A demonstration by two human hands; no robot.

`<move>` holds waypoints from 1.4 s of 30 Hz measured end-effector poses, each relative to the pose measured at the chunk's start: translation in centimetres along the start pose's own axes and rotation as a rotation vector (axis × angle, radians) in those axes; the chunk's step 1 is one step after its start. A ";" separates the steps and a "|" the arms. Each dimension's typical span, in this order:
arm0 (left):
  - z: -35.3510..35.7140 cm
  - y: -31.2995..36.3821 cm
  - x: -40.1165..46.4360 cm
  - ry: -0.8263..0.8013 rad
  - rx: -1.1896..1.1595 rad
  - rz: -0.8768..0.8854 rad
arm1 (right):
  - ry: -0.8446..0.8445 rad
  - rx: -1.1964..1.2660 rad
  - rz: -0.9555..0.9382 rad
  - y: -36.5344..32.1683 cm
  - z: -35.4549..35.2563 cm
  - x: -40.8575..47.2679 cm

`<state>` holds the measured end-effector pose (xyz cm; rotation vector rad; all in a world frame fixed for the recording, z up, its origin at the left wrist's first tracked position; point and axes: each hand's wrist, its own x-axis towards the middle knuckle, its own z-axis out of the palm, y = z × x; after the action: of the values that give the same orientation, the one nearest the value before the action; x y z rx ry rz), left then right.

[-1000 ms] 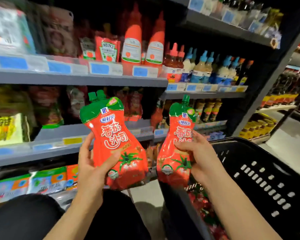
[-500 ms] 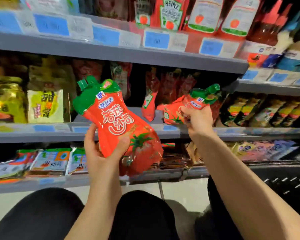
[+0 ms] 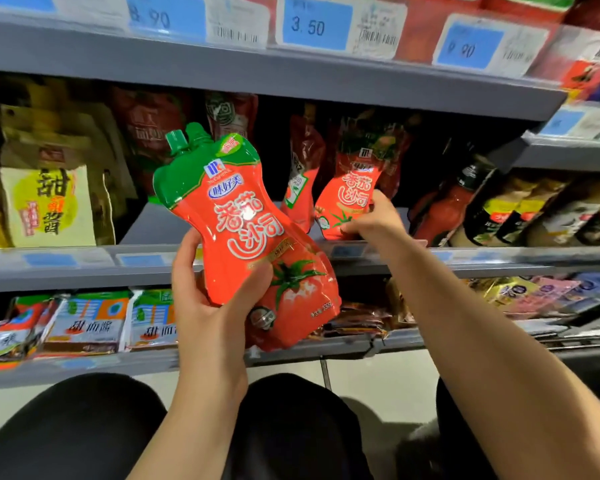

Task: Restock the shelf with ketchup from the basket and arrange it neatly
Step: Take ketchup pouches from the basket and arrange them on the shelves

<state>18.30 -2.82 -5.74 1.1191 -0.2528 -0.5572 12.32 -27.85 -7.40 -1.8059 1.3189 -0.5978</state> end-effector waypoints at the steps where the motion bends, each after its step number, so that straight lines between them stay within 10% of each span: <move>1: 0.1 0.0 0.0 0.000 0.005 0.001 | 0.012 -0.058 -0.012 0.4 0.2 -0.2; 32: 1.0 -0.8 1.1 0.038 0.080 0.017 | -0.106 -0.707 -0.060 -2.5 1.9 6.1; 42: 1.9 -1.2 0.9 0.023 0.062 -0.021 | 0.413 -0.160 0.059 1.7 -2.3 5.0</move>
<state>17.81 -5.19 -6.04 1.1889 -0.2402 -0.5583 11.38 -33.53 -7.95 -1.8240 1.7306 -0.8887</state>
